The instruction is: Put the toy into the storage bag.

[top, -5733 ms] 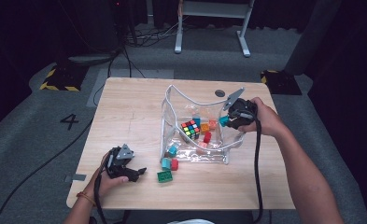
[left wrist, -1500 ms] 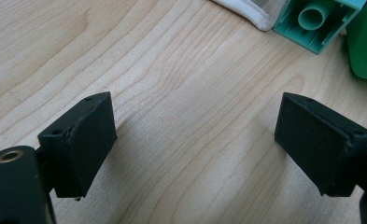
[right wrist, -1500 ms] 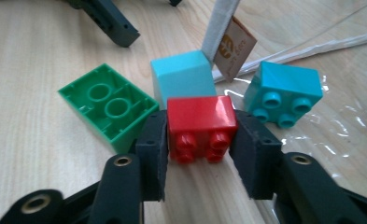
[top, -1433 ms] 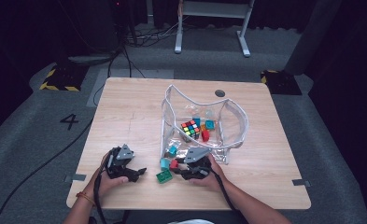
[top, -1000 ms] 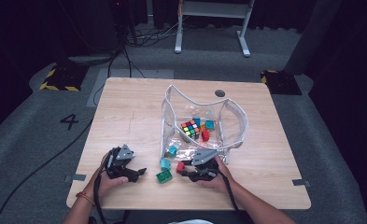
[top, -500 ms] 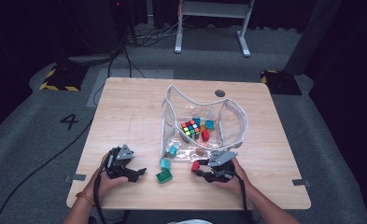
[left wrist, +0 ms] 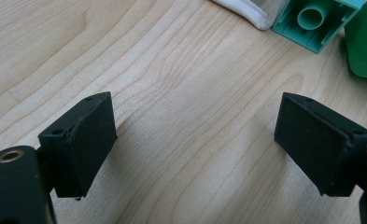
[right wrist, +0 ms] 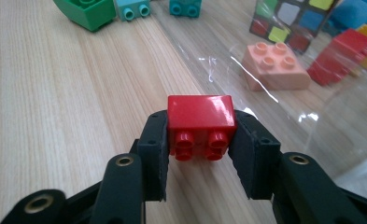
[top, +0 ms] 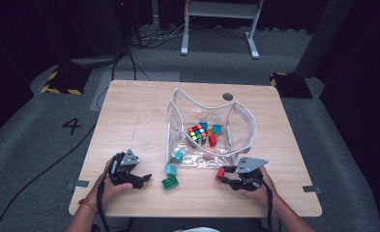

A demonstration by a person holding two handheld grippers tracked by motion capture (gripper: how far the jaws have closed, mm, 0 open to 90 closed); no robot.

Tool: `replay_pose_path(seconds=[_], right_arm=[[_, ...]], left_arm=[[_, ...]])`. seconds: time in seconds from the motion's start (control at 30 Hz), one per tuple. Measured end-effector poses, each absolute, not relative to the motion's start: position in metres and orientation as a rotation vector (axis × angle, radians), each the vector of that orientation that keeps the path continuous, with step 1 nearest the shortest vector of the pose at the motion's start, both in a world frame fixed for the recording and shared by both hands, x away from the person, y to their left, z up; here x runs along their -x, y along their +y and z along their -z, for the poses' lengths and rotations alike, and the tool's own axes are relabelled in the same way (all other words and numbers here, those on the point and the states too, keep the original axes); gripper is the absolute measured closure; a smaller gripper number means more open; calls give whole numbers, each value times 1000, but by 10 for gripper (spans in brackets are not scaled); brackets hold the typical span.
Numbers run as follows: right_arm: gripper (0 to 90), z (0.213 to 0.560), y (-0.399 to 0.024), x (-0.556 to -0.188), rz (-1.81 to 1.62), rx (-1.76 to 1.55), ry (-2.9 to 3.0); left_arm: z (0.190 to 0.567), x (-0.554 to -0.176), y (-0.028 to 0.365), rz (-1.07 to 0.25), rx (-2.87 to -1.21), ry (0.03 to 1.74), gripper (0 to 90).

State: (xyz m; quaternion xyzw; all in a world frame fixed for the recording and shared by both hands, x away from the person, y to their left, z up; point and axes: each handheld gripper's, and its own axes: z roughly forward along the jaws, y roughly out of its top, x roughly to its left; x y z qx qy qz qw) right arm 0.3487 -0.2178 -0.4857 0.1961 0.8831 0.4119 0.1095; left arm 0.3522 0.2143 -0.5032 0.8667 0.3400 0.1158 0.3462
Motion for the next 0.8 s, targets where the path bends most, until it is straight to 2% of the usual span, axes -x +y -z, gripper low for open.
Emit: replay_pose_path(seconds=[0.43,0.8], right_arm=[[591,482,-259,-343,-1189,-642,2524],[591,470,-307,-353,-1188,-776,2393]], left_arm=[[503,-352,214,-300,-2249,882,129],[503,-352,214,-293,-2248,885,129]])
